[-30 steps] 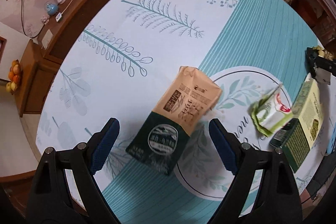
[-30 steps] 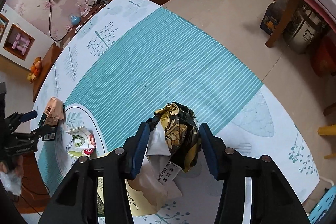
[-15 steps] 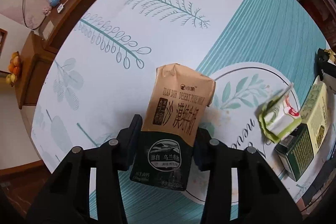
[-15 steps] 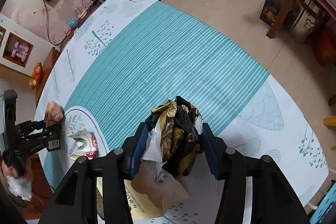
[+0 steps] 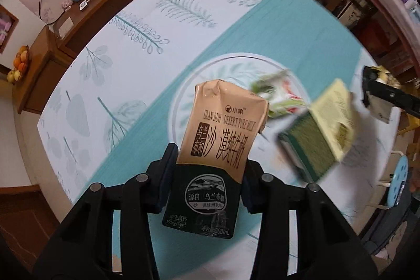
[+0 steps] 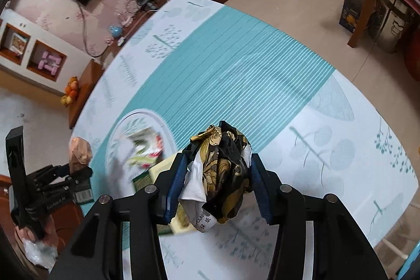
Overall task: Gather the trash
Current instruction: 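Carry the milk carton and gold wrapper down over the floor bin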
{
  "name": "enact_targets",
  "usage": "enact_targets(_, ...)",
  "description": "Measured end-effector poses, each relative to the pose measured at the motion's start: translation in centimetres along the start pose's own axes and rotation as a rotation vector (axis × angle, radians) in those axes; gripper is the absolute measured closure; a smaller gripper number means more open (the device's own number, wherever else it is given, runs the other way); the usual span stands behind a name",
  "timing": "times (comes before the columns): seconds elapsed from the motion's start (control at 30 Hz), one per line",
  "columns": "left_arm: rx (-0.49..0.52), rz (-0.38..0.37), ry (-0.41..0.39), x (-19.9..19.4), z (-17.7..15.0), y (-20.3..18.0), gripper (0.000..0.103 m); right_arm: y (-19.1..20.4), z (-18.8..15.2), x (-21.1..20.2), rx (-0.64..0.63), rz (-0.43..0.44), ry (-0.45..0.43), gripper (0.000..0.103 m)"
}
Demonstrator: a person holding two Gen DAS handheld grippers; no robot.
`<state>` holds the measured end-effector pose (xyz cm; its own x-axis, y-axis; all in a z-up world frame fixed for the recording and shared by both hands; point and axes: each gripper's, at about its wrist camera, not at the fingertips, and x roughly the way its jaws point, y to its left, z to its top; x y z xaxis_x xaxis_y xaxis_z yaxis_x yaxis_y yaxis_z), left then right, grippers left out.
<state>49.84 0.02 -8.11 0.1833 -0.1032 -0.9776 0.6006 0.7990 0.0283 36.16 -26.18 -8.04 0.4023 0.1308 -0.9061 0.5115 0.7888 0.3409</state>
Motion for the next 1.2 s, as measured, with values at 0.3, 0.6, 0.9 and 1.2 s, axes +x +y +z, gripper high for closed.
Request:
enact_targets(0.3,-0.029,-0.039,-0.086,-9.5,-5.9,-6.7,0.064,1.0,-5.4,-8.2,-0.088,0.106,-0.046,0.055)
enact_targets(0.6,-0.092,0.002,-0.165,-15.4,-12.2,-15.2,0.064,-1.8,-12.1,-13.9,-0.202,0.193,-0.034,0.055)
enact_targets(0.9,-0.280,0.052,-0.213,-17.6,-21.1,-25.2,0.064,-8.5,-18.1,-19.6,-0.366,0.286,-0.018,0.055)
enact_targets(1.2,-0.407,0.053,-0.179,-17.1,-29.0,-32.8,0.064,-14.7,-23.9,-23.0,-0.497,0.316,0.035,0.055)
